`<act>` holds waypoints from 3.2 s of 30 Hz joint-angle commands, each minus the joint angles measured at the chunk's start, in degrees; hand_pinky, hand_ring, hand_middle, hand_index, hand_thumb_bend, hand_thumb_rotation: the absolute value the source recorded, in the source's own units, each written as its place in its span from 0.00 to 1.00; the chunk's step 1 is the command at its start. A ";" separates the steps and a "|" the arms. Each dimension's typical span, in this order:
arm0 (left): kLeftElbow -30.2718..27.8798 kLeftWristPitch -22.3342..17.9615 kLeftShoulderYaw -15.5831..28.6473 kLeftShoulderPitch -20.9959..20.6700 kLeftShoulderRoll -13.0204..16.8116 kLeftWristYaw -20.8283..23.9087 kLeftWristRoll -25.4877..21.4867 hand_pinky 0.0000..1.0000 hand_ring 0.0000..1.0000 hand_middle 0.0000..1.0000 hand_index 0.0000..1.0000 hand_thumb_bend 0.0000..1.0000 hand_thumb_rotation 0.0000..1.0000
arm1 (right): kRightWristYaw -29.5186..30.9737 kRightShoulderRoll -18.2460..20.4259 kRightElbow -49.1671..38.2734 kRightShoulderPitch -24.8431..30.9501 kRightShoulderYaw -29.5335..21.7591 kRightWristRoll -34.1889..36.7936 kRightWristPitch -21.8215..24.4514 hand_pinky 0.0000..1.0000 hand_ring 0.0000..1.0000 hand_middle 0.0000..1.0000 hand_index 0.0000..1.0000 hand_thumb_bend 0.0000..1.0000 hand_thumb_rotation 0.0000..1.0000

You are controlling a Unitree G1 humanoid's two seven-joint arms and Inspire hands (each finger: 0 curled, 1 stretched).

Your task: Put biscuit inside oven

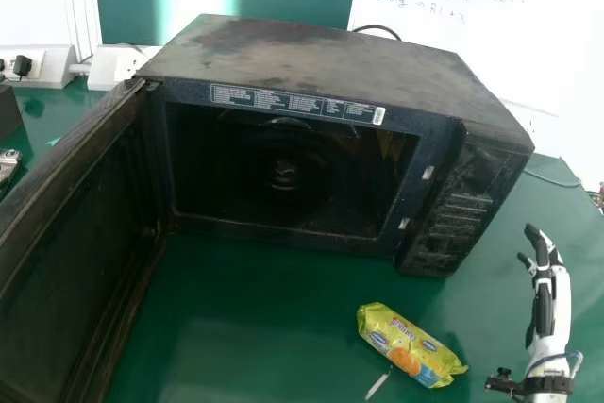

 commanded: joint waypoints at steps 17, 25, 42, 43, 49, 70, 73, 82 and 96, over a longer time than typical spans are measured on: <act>-1.26 0.11 0.53 1.07 -0.03 0.60 0.22 0.75 0.88 0.96 0.98 0.88 1.00 | -1.88 -7.47 -9.03 2.80 0.59 -12.53 6.74 0.85 0.90 0.91 0.88 1.00 0.55; -1.16 0.19 0.50 1.13 0.01 0.71 -0.02 0.75 0.88 0.96 0.98 0.88 0.99 | -1.27 -9.17 -10.76 3.28 2.02 -16.92 6.96 0.81 0.86 0.88 0.88 1.00 0.54; -2.80 0.00 0.40 2.06 -0.24 0.99 0.40 0.76 0.89 0.96 0.99 0.87 1.00 | 1.26 -11.89 -12.81 4.85 5.17 -23.77 7.05 0.84 0.86 0.87 0.86 1.00 0.52; -2.91 0.08 0.44 2.14 -0.26 1.05 0.36 0.76 0.89 0.96 0.98 0.87 1.00 | 1.45 -12.10 -12.97 4.92 5.40 -24.25 7.16 0.88 0.86 0.87 0.86 1.00 0.51; -3.62 0.34 0.49 2.60 -0.41 1.46 0.49 0.75 0.89 0.96 0.98 0.88 1.00 | 2.55 -13.08 -12.30 4.91 6.42 -24.68 6.45 0.99 0.88 0.88 0.85 1.00 0.47; -6.67 1.27 0.30 3.92 -1.09 2.32 1.14 0.74 0.88 0.96 0.98 0.87 0.99 | 8.36 -18.54 -13.88 7.33 8.06 -28.20 7.78 0.97 0.86 0.87 0.84 1.00 0.49; -6.90 1.35 0.24 4.06 -1.12 2.47 1.23 0.74 0.88 0.96 0.98 0.87 1.00 | 8.85 -19.72 -13.13 7.40 8.25 -28.73 6.77 0.93 0.85 0.86 0.84 1.00 0.51; -7.72 1.77 0.16 4.26 -1.47 2.84 1.31 0.74 0.87 0.95 0.97 0.87 1.00 | 11.28 -21.81 -13.75 8.34 7.98 -28.97 7.13 0.92 0.86 0.87 0.84 1.00 0.52; -9.75 2.60 0.13 5.13 -2.14 3.77 2.15 0.74 0.88 0.96 0.98 0.88 0.99 | 14.45 -24.72 -14.71 8.55 8.83 -31.14 7.38 0.92 0.84 0.86 0.83 1.00 0.48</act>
